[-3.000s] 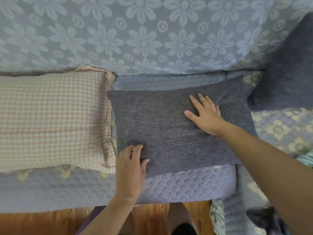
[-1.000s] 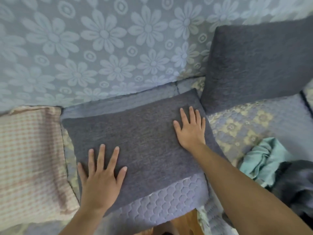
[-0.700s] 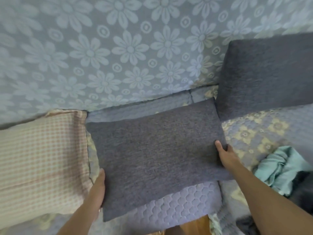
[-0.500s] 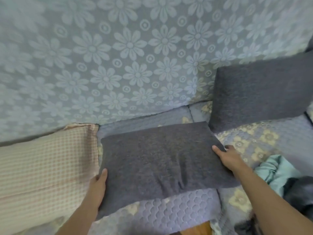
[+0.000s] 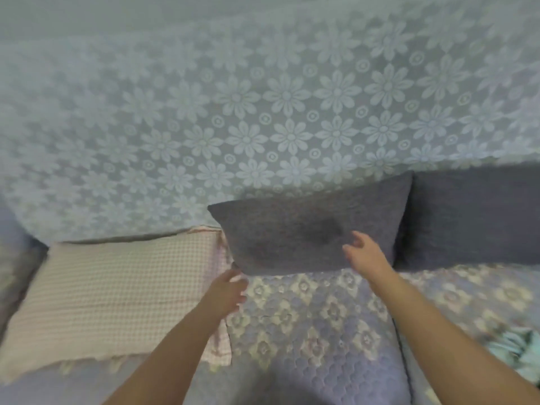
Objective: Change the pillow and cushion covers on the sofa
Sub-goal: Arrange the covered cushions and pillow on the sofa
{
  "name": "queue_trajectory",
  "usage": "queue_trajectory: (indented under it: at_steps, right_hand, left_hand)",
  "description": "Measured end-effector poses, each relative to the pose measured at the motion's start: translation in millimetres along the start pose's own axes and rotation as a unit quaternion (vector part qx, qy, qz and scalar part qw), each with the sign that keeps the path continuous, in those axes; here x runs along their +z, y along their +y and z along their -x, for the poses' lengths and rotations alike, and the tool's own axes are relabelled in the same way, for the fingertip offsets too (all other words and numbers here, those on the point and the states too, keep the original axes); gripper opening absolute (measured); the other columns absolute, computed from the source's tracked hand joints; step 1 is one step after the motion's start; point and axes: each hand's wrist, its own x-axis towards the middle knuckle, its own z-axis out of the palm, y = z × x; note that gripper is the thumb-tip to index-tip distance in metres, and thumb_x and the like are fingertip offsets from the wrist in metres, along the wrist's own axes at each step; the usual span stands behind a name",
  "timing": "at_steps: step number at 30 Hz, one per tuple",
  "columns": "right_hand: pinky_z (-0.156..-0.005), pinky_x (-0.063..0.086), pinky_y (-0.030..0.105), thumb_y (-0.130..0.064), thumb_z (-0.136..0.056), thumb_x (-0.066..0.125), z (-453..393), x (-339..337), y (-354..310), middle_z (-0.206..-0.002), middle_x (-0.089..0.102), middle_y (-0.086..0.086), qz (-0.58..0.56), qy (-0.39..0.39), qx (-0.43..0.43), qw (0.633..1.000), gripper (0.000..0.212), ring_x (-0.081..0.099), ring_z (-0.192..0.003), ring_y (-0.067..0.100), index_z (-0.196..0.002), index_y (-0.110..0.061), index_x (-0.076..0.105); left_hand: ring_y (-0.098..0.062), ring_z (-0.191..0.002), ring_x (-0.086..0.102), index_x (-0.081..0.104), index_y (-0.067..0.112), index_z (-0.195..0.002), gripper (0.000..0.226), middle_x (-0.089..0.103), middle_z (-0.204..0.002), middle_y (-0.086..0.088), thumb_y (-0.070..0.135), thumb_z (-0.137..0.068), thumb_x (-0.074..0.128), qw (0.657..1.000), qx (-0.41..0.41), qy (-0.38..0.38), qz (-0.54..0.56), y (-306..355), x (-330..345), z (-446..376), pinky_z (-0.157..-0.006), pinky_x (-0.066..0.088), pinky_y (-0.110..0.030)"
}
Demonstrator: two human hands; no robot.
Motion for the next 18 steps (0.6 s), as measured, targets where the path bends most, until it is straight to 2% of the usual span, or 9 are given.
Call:
queue_trajectory:
  at_steps: [2,5,9,12,14,16,18]
  right_hand:
    - [-0.101,0.049,0.052,-0.028,-0.099,0.058,23.0,45.9,18.3,-0.152,0.044,0.007,0.009,-0.065,0.034,0.997,0.061,0.054,-0.126,0.033,-0.154,-0.023,0.033]
    - [-0.105,0.047,0.053,-0.023,-0.100,0.056,56.8,99.2,7.4,-0.158,0.035,0.006,0.007,-0.113,0.055,0.992,0.066,0.051,-0.130,0.032,-0.157,-0.027,0.024]
    - [-0.109,0.042,0.049,-0.022,-0.102,0.056,72.2,143.8,-47.4,-0.163,0.025,0.001,0.037,-0.108,-0.012,0.993,0.071,0.036,-0.143,0.029,-0.159,-0.033,0.014]
    - [-0.102,0.047,0.047,-0.022,-0.103,0.054,72.2,181.1,-93.5,-0.163,0.026,0.001,0.053,-0.086,-0.027,0.995,0.069,0.040,-0.140,0.030,-0.159,-0.030,0.016]
    - [-0.102,0.047,0.047,-0.021,-0.103,0.053,79.3,227.5,-113.4,-0.160,0.031,0.004,0.056,-0.075,-0.044,0.995,0.064,0.043,-0.138,0.030,-0.158,-0.026,0.022]
    - [-0.106,0.043,0.046,-0.021,-0.102,0.053,86.3,293.1,-116.9,-0.157,0.038,0.006,0.074,-0.101,-0.072,0.990,0.056,0.043,-0.138,0.028,-0.154,-0.021,0.033]
    - [-0.104,0.042,0.040,-0.024,-0.102,0.054,91.9,366.5,-100.8,-0.154,0.040,0.001,0.100,-0.143,-0.045,0.984,0.051,0.043,-0.137,0.026,-0.151,-0.021,0.039]
  left_hand:
    - [-0.014,-0.066,0.058,0.054,0.022,-0.132,0.038,0.065,-0.094,-0.001,0.019,-0.097,0.065,0.999,-0.042,-0.008,-0.031,-48.2,-10.0,24.6,-0.055,0.042,-0.024]
    - [-0.015,-0.072,0.060,0.053,0.025,-0.130,0.035,0.066,-0.100,-0.002,0.024,-0.097,0.061,0.993,-0.112,0.011,-0.034,-103.8,-54.9,66.8,-0.061,0.044,-0.026]
    - [-0.020,-0.076,0.060,0.058,0.022,-0.123,0.028,0.068,-0.106,-0.011,0.025,-0.095,0.056,0.984,-0.161,0.066,-0.025,-150.9,-157.3,89.5,-0.067,0.044,-0.030]
    - [-0.021,-0.075,0.059,0.060,0.021,-0.101,0.022,0.065,-0.091,-0.008,0.030,-0.081,0.058,0.980,-0.158,0.118,-0.009,-177.3,-237.3,84.3,-0.069,0.042,-0.032]
    - [-0.020,-0.079,0.064,0.063,0.020,-0.114,0.029,0.069,-0.096,-0.005,0.029,-0.087,0.060,0.981,-0.126,0.147,-0.017,-192.6,-287.7,61.3,-0.071,0.048,-0.032]
    - [-0.018,-0.093,0.066,0.058,0.019,-0.134,0.037,0.068,-0.115,-0.006,0.028,-0.098,0.057,0.982,-0.076,0.165,-0.051,-201.7,-335.2,26.8,-0.082,0.054,-0.034]
    - [-0.014,-0.100,0.062,0.052,0.019,-0.143,0.041,0.060,-0.133,-0.007,0.030,-0.104,0.051,0.982,-0.034,0.156,-0.098,-206.3,-383.0,-12.1,-0.085,0.051,-0.033]
